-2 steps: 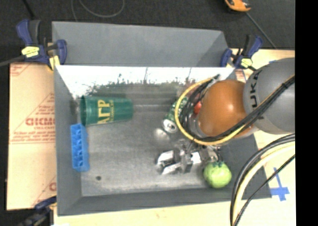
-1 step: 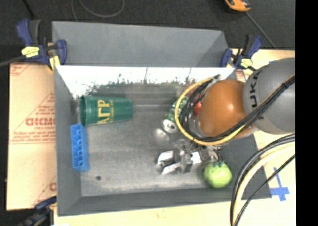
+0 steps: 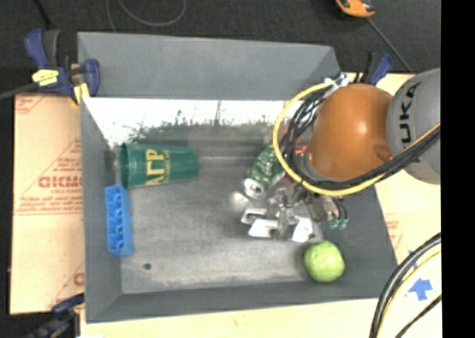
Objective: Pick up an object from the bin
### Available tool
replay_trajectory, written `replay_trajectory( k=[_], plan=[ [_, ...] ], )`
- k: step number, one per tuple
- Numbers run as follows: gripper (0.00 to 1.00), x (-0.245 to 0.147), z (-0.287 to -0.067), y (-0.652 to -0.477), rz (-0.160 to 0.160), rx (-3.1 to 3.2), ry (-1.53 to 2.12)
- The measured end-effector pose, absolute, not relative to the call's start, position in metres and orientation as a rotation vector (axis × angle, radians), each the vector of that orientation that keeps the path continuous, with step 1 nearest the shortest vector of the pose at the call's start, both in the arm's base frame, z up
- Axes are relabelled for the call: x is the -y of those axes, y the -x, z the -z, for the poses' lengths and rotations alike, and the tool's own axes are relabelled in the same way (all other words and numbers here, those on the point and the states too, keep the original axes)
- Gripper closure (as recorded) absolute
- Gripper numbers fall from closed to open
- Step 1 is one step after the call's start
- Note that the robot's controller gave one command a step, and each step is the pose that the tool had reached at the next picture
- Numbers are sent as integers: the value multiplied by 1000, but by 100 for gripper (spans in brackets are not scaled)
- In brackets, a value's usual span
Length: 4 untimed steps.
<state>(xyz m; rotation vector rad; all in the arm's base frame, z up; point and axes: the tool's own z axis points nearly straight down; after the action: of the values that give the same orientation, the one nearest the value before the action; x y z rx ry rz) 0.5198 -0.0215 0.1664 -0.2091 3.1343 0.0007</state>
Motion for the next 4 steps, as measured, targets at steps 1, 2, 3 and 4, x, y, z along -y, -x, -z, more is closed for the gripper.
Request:
replay_trajectory(
  k=[1, 2, 3, 4],
  plan=[
    [100, 21, -166, -520, -1, -3134, 209],
    [100, 21, -167, -520, -1, -3134, 208],
    [100, -41, -175, -515, -1, -3119, 374],
    [100, -41, -175, -515, -2, -3120, 373]
  ],
)
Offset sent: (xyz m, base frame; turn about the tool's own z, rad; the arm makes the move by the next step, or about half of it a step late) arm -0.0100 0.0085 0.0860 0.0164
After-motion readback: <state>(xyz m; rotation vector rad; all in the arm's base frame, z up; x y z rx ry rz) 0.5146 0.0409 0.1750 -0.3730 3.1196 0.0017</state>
